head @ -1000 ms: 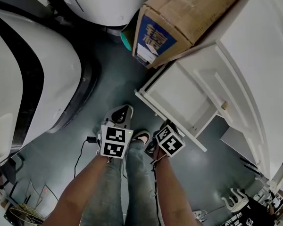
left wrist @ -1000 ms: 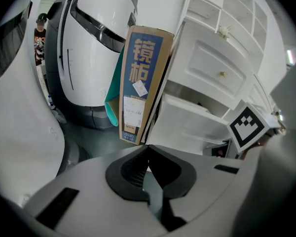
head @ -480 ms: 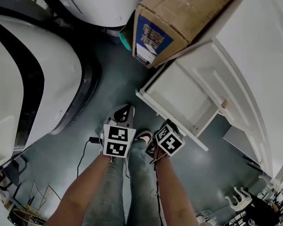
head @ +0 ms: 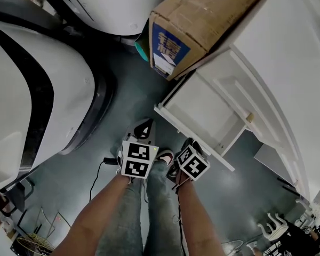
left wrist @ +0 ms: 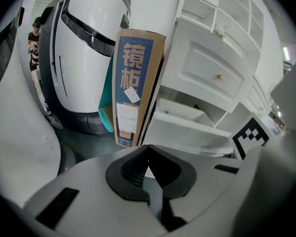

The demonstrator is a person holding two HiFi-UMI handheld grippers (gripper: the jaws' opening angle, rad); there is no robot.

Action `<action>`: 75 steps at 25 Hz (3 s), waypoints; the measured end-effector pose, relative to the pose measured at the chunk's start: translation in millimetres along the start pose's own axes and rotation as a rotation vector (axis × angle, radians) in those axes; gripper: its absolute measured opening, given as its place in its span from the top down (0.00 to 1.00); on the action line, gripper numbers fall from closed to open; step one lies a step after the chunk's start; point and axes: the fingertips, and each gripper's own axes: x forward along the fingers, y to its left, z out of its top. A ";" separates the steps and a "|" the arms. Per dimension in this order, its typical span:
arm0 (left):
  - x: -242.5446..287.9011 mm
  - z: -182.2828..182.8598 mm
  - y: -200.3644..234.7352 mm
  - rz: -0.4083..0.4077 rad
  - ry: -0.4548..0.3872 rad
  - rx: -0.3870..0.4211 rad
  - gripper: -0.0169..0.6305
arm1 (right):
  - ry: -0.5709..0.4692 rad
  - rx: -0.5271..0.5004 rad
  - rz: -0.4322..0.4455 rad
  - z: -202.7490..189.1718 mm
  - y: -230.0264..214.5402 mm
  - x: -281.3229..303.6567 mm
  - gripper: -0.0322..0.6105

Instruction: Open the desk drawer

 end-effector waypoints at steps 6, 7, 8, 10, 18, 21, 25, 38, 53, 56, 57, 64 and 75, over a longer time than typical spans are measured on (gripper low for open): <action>-9.5 8.3 -8.7 -0.004 0.011 0.009 0.95 | 0.003 0.015 0.028 2.2 1.4 -27.6 0.77; -11.5 10.7 -10.6 -0.005 0.014 0.011 0.95 | 0.000 0.010 0.034 3.6 2.4 -33.8 0.77; -13.6 13.9 -12.4 -0.007 0.014 0.013 0.95 | -0.003 0.001 0.041 4.9 3.9 -40.1 0.77; -18.9 22.8 -16.3 -0.011 0.011 0.015 0.95 | -0.010 -0.024 0.056 6.9 8.4 -52.5 0.77; -42.9 74.5 -31.3 -0.022 -0.022 0.035 0.95 | -0.058 -0.057 0.081 38.2 19.2 -106.9 0.77; -51.5 91.2 -36.4 -0.029 -0.029 0.027 0.95 | -0.087 -0.059 0.085 57.3 20.7 -124.7 0.77; -63.0 112.7 -45.6 -0.041 -0.038 0.024 0.95 | -0.133 -0.031 0.082 86.2 17.6 -148.3 0.77; -61.2 181.3 -75.4 -0.085 -0.050 0.047 0.95 | -0.200 0.061 0.053 157.4 -5.6 -169.0 0.76; -41.4 215.0 -52.1 -0.055 -0.028 0.059 0.95 | -0.189 0.085 0.034 212.8 -0.7 -141.2 0.75; -39.5 215.3 -45.3 -0.049 -0.021 0.052 0.95 | -0.184 0.086 0.019 220.0 -2.4 -137.1 0.74; -39.0 215.7 -43.3 -0.047 -0.020 0.051 0.95 | -0.184 0.085 0.014 222.4 -2.7 -135.7 0.74; -36.1 218.7 -35.6 -0.041 -0.017 0.046 0.95 | -0.165 0.072 -0.018 232.2 -3.3 -130.1 0.79; -36.9 212.6 -39.0 -0.056 -0.013 0.048 0.95 | -0.137 0.057 -0.009 233.0 -2.2 -128.5 0.81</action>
